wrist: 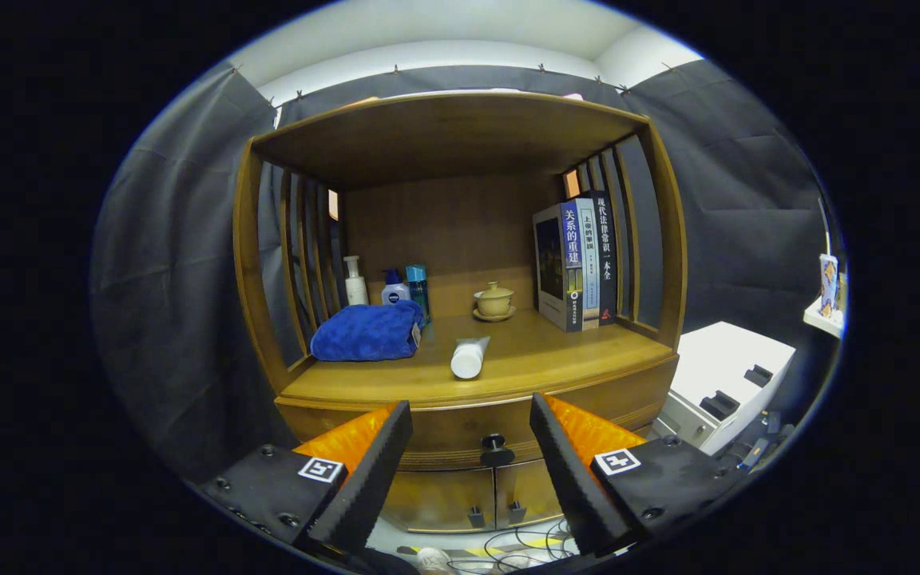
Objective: Pull open the drawer, take out the items inside it, and place them on the countertop above the cabinet.
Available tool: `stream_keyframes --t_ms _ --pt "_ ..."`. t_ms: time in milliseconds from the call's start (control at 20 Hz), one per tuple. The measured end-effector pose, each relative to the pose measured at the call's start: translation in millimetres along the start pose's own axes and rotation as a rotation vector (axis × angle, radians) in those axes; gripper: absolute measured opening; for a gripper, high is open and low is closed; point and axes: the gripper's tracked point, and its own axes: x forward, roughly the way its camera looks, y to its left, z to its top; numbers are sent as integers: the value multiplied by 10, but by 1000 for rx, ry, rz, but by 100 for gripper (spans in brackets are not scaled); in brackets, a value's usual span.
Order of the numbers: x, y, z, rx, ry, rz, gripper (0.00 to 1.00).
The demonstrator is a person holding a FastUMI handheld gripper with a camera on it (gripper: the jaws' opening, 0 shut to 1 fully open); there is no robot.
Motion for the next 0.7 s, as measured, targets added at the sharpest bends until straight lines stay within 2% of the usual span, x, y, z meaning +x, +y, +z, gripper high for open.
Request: stream_keyframes --t_ms 250,700 --pt "-21 -21 -39 -16 4 -14 98" --pt "6 134 -83 -38 12 11 99"
